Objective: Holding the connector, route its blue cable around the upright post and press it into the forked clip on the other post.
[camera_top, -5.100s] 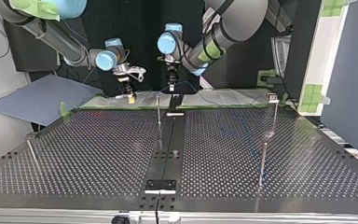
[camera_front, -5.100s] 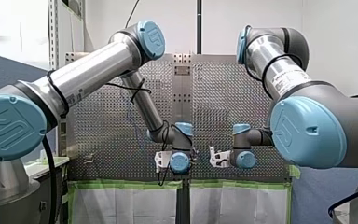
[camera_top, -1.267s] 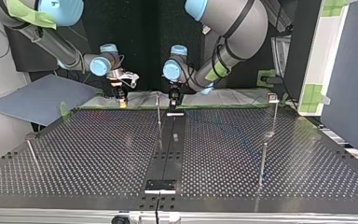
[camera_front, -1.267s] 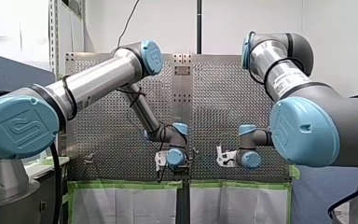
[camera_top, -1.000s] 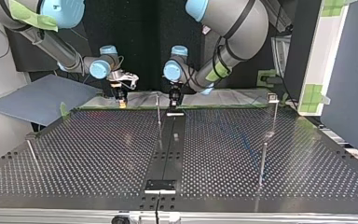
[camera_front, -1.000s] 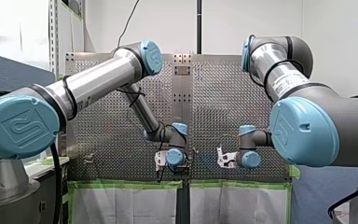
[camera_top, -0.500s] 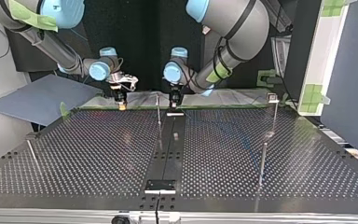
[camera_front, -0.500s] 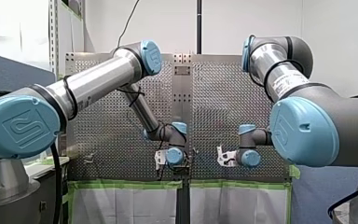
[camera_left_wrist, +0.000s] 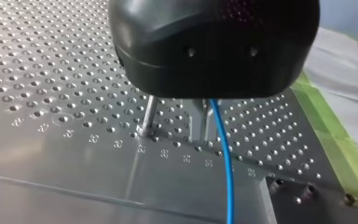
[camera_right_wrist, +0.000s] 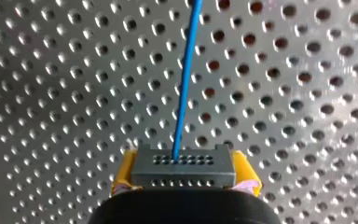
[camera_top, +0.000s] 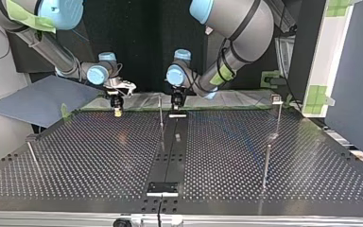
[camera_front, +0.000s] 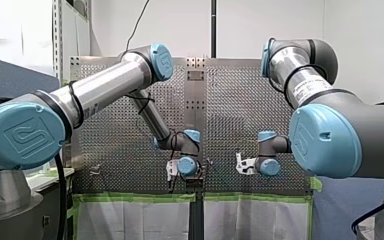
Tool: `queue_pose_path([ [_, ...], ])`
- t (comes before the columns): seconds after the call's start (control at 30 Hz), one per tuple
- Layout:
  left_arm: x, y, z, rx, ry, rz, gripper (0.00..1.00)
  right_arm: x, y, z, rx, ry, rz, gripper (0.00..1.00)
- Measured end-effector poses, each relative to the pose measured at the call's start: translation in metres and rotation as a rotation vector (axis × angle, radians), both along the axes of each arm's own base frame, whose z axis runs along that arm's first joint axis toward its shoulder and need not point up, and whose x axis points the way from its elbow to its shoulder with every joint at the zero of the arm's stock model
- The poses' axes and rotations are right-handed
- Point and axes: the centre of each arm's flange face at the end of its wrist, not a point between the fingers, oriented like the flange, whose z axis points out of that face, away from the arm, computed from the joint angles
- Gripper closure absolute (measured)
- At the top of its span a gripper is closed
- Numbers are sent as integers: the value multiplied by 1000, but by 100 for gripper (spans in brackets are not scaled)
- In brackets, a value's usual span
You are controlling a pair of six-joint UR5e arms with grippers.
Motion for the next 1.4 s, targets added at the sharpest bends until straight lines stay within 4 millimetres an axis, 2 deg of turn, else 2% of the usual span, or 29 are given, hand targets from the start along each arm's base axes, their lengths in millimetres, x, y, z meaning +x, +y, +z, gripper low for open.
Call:
queue_pose_path([
  [0.33,3,2,1,3,5,0,94,-4,-2,0,-1,-2,-13,85],
  [0.43,2,2,1,4,8,0,89,-4,-2,0,0,-2,-13,85],
  [0.5,2,2,1,4,9,0,80,-3,-2,0,1,-2,-11,85],
  [0.53,2,3,1,4,11,0,80,-2,-1,0,1,-2,-10,85],
  [0.57,2,3,0,5,12,0,63,-2,-1,0,2,-2,-8,85],
  [0.6,2,3,0,6,14,0,53,-1,-1,0,2,-2,-7,85],
  [0.63,2,3,1,10,16,1,53,0,0,0,2,-2,-5,85],
  [0.67,2,4,1,15,20,2,42,0,0,0,2,-2,-4,85],
  [0.7,1,4,1,21,24,5,25,1,0,0,2,-2,-3,85],
  [0.73,0,5,1,29,30,9,25,1,0,0,3,-2,-3,85],
  [0.8,-4,5,0,44,42,13,0,1,1,-1,6,-1,-2,85],
  [1.0,-13,4,1,75,77,15,0,2,3,-2,18,4,0,85],
  [1.4,-35,-1,37,23,59,-77,0,2,5,-2,28,7,2,85],
])
